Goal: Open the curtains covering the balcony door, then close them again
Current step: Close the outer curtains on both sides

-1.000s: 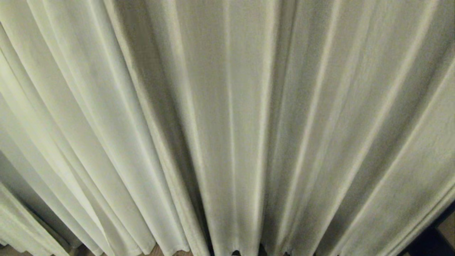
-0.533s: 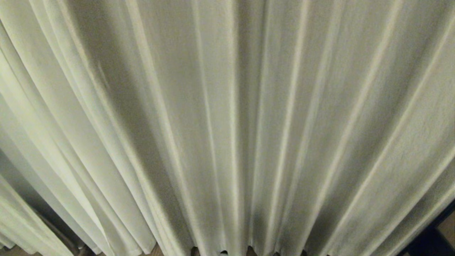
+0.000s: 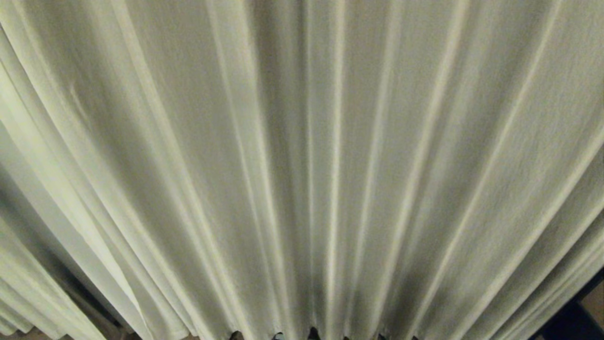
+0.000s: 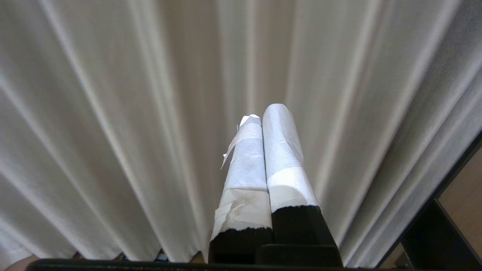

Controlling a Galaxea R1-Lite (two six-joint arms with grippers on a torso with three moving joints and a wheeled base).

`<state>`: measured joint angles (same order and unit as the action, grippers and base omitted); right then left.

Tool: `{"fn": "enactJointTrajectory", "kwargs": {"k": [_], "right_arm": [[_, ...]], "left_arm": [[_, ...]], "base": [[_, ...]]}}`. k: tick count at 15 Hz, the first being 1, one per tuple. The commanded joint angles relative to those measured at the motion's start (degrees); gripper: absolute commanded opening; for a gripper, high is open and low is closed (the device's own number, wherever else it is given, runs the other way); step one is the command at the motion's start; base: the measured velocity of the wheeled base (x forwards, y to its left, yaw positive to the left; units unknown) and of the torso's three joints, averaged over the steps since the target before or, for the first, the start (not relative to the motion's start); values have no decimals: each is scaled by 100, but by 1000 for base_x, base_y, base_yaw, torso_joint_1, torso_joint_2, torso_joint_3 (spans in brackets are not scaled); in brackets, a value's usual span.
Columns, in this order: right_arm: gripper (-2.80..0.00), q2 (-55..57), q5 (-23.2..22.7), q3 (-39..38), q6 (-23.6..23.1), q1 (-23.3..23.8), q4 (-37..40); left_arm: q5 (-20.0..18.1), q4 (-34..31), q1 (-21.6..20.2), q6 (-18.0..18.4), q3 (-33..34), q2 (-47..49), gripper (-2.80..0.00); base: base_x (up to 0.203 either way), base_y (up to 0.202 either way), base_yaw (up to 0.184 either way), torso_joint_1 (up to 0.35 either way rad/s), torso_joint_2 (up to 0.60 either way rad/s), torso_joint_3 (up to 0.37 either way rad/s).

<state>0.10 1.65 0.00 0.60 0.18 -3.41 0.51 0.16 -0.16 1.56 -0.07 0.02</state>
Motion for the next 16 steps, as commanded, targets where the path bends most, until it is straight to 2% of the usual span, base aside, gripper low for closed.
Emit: {"fn": "enactJointTrajectory", "kwargs": {"k": [1,16], "right_arm": [[-280,-10,2,0,26,-1,-10],[-280,-10,19,0,116,-1,-10]], "left_arm": [[2,2,-2,2,-1,-2,-280],[10,-7,-2,-68,-1,-2,-280]], "base": [[0,0,0,0,0,0],[0,0,0,0,0,0]]}}
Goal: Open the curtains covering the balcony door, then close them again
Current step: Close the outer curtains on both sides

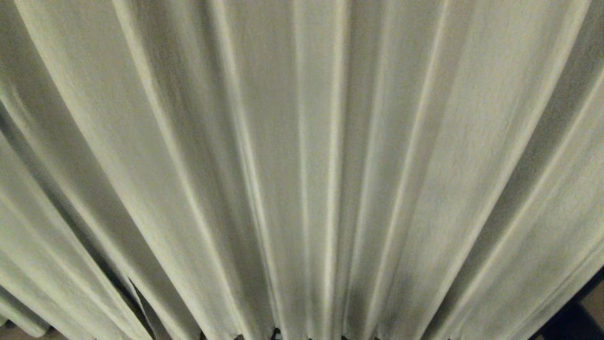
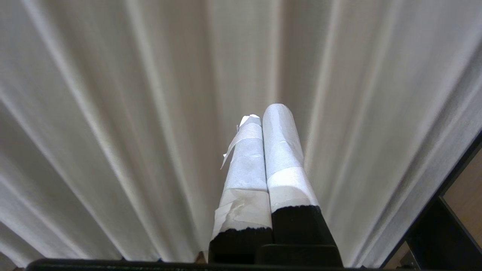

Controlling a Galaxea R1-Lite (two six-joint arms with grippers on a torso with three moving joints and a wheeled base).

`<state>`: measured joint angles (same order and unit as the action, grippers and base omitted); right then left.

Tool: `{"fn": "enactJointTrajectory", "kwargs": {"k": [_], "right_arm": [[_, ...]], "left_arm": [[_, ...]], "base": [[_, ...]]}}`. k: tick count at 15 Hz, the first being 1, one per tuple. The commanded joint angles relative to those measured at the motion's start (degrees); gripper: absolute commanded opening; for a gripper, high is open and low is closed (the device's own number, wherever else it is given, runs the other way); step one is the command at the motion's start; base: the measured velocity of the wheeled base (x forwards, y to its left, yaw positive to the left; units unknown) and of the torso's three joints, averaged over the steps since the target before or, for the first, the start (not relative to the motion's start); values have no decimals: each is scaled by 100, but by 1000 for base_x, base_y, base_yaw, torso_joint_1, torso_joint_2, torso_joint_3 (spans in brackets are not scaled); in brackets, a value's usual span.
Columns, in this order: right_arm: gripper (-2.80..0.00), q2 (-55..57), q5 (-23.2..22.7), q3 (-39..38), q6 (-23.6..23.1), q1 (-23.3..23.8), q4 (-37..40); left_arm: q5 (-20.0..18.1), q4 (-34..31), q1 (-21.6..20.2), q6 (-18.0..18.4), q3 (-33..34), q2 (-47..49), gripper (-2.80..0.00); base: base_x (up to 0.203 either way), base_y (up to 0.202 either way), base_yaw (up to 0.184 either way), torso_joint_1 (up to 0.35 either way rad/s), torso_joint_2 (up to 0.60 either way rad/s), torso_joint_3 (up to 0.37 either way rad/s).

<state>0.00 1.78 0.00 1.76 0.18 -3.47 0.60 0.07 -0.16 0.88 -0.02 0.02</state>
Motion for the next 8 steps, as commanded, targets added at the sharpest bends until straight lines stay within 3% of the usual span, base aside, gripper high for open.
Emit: {"fn": "enactJointTrajectory", "kwargs": {"k": [1,4,8], "right_arm": [[-280,0,7,0,0,-1,-4],[-280,0,7,0,0,-1,-4],[-280,0,1,0,0,-1,-4]], "left_arm": [[2,1,-2,0,1,-2,-280],[2,10,-2,-35,-6,-2,-280],[2,9,-2,-44,2,-2,-280]], "base": [[0,0,0,0,0,0],[0,0,0,0,0,0],[-1,133,-3,12,0,2]]}}
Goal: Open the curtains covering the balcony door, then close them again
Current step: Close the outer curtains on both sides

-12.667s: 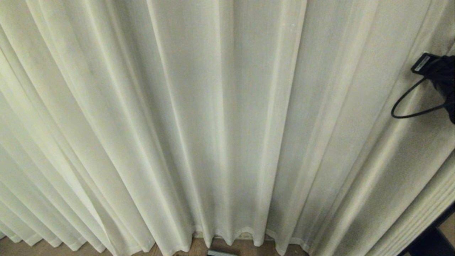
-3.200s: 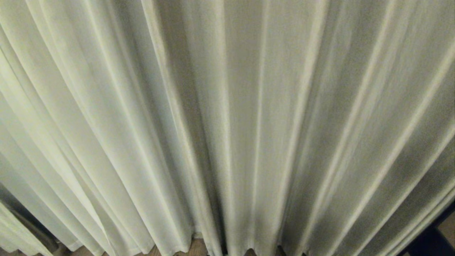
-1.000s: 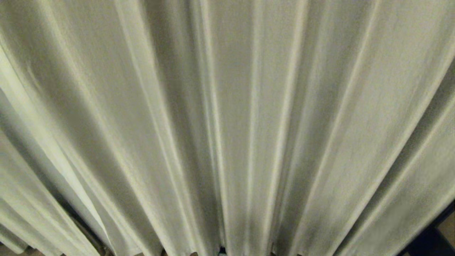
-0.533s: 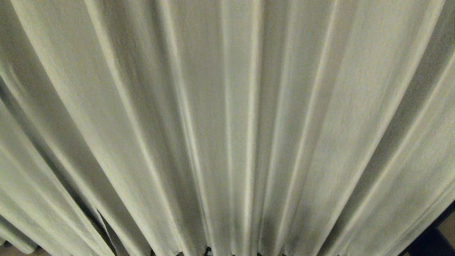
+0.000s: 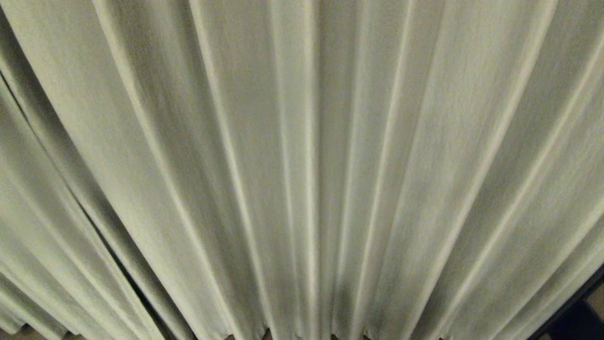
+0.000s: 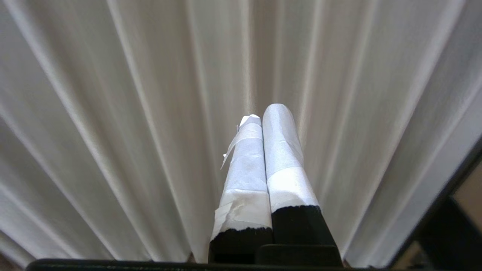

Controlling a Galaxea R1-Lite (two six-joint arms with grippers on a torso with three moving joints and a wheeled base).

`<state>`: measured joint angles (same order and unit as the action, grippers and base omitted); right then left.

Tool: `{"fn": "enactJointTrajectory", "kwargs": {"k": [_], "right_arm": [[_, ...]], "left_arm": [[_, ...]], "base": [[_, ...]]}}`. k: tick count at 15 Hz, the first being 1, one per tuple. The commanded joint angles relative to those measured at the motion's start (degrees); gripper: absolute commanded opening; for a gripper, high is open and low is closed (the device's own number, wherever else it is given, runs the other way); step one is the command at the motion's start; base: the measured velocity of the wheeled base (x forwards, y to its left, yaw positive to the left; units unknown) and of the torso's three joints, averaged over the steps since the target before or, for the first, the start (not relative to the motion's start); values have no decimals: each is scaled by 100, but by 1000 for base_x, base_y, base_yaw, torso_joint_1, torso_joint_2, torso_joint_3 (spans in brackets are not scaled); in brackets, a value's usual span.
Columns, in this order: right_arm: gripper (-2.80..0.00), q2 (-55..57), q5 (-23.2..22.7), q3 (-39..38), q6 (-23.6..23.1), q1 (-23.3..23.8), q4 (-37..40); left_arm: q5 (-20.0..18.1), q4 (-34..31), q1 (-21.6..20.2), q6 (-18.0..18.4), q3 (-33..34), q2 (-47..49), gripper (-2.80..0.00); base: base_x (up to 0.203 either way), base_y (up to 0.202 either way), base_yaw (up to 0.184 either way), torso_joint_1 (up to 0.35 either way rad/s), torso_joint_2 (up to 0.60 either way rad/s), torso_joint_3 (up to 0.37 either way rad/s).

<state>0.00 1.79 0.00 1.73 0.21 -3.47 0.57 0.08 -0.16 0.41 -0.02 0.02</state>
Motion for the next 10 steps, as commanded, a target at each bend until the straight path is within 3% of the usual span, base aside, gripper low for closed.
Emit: {"fn": "enactJointTrajectory", "kwargs": {"k": [1,10], "right_arm": [[-280,0,5,0,2,-3,-4],[-280,0,5,0,2,-3,-4]], "left_arm": [[4,10,-2,2,1,-2,-280],[4,10,-2,-6,0,-2,-280]], "base": [[0,176,7,-11,-2,2],[0,189,0,1,1,1]]}}
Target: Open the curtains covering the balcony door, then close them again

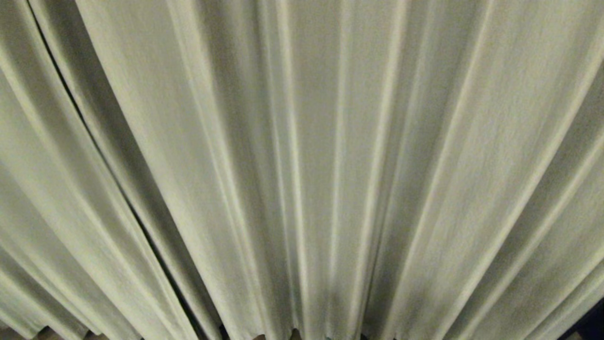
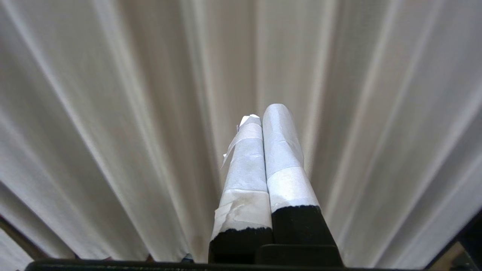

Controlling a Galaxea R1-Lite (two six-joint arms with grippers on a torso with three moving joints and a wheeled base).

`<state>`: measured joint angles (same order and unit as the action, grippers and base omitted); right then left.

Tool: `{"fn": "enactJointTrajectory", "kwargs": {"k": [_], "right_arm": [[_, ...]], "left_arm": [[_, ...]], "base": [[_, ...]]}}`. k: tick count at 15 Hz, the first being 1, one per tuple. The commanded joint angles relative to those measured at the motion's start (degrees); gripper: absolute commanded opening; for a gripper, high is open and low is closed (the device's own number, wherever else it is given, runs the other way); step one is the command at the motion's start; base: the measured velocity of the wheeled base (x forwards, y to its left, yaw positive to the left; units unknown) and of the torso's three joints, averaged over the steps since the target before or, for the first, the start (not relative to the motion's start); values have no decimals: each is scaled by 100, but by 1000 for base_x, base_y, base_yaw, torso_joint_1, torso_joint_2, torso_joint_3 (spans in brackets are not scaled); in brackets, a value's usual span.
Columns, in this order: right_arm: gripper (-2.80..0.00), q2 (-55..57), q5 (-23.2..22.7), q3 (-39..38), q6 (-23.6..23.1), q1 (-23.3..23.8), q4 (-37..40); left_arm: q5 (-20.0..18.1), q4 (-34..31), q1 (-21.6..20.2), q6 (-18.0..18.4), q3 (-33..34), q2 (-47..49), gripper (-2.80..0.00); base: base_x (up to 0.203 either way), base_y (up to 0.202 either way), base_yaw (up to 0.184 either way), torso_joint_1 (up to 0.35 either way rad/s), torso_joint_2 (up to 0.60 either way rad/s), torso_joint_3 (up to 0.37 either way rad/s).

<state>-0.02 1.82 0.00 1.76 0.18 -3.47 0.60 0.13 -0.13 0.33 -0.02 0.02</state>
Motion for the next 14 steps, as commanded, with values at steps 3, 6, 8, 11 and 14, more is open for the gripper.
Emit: {"fn": "enactJointTrajectory", "kwargs": {"k": [3,6,8,11,14], "right_arm": [[-280,2,3,0,0,-1,-4],[-280,2,3,0,0,-1,-4],[-280,2,3,0,0,-1,-4],[-280,2,3,0,0,-1,-4],[-280,2,3,0,0,-1,-4]], "left_arm": [[2,4,-4,2,0,-2,-280],[7,4,-4,2,1,-2,-280],[8,4,-4,2,-6,-2,-280],[2,4,-4,-5,-6,-2,-280],[2,4,-4,2,-6,-2,-280]], "base": [[0,189,0,1,4,2],[0,192,-2,3,2,3],[0,191,-1,0,3,1],[0,172,0,7,0,1],[0,188,-2,0,5,3]]}}
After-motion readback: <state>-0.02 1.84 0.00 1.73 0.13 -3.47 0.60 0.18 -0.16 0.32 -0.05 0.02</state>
